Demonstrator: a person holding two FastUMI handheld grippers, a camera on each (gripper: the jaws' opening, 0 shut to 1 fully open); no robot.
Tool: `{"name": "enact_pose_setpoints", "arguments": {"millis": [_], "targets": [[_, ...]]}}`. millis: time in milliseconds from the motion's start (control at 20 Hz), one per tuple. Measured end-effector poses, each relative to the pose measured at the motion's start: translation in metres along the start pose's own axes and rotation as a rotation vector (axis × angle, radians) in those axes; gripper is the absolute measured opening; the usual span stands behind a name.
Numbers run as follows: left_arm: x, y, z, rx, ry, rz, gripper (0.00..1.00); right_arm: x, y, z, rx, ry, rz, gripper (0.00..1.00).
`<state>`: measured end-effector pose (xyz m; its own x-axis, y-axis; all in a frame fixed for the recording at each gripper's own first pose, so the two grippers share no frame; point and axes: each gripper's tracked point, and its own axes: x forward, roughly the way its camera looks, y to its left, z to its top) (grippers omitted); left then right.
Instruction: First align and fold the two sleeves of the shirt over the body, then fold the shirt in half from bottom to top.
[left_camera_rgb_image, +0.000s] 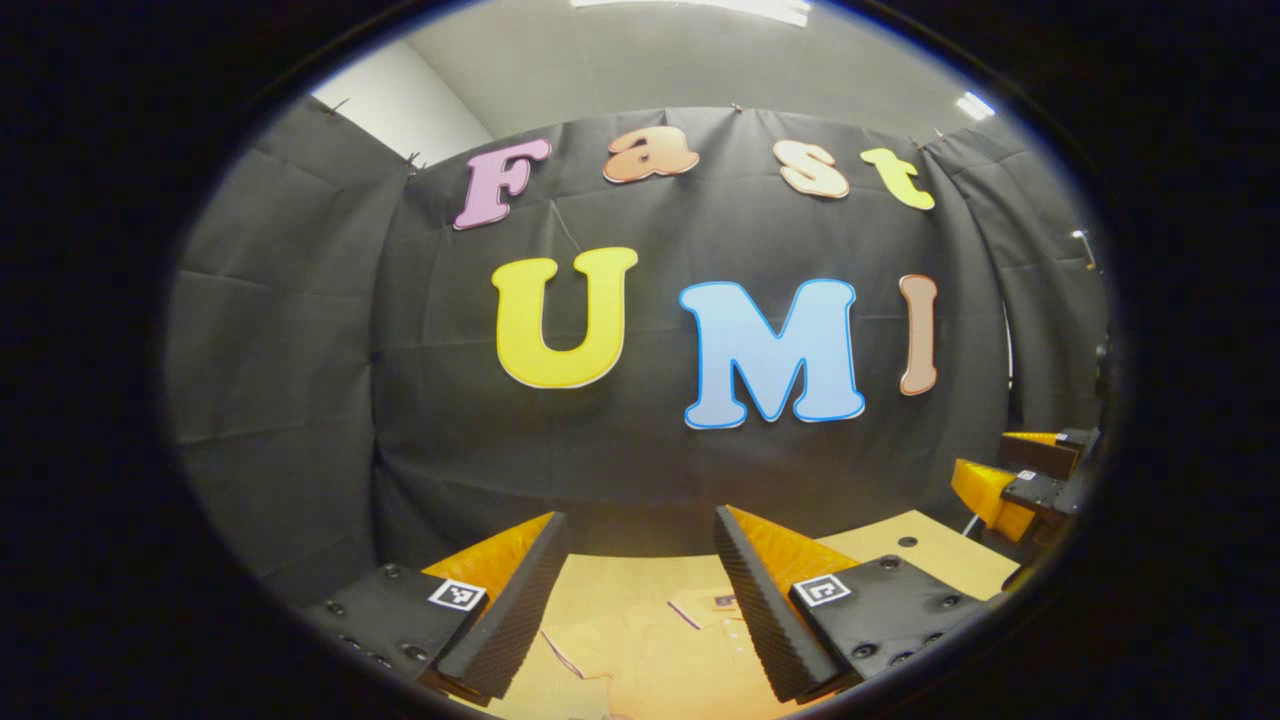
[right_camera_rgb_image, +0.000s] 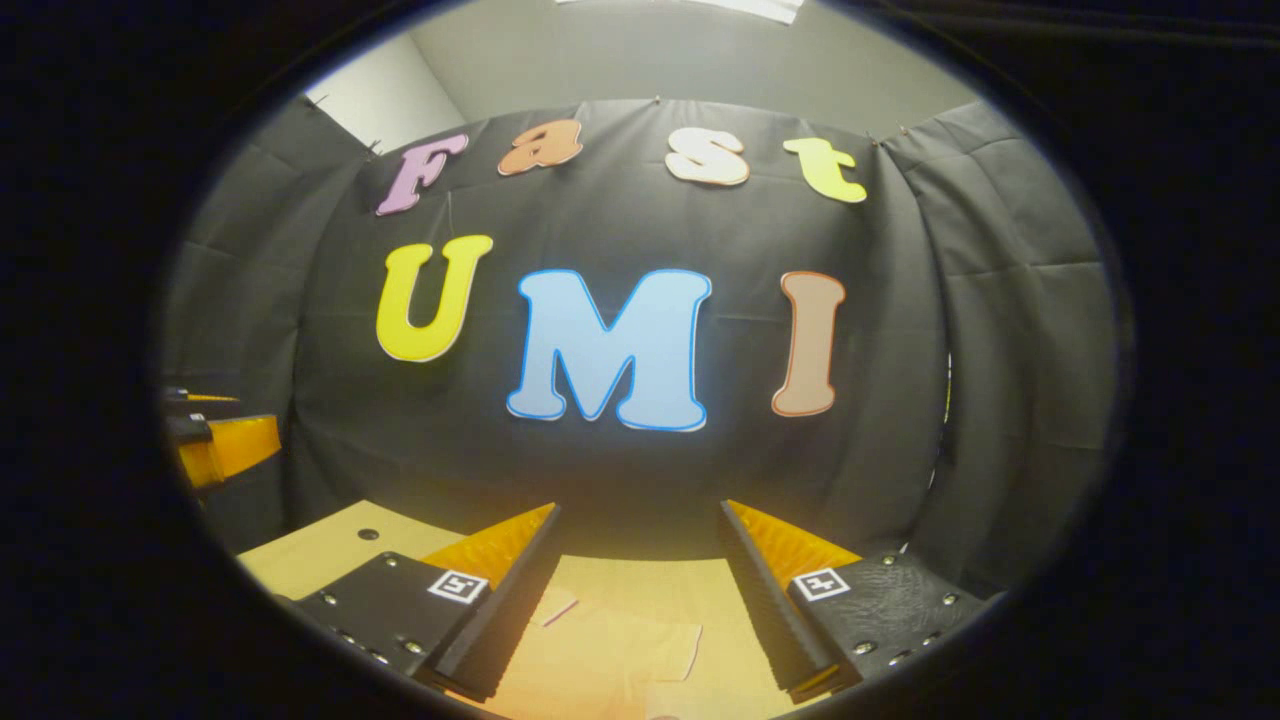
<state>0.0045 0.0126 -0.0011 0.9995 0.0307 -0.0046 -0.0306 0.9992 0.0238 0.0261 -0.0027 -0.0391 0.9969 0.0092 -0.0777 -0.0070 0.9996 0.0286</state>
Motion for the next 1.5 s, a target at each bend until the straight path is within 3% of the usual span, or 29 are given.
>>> {"name": "enact_pose_setpoints", "arguments": {"millis": [400, 700, 1500], "targets": [[-0.016, 0.011, 0.004, 0.012, 0.005, 0.021, 0.96, 0.036, -0.006, -0.061, -0.031, 0.122, 0.021, 0.95], [-0.030, 0.033, 0.003, 0.028, 0.021, 0.087, 0.95, 0.069, -0.009, -0.117, -0.063, 0.215, 0.038, 0.95], [-0.049, 0.085, -0.025, 0.036, 0.100, 0.223, 0.95, 0.116, -0.012, -0.293, -0.053, 0.618, 0.045, 0.96]]}}
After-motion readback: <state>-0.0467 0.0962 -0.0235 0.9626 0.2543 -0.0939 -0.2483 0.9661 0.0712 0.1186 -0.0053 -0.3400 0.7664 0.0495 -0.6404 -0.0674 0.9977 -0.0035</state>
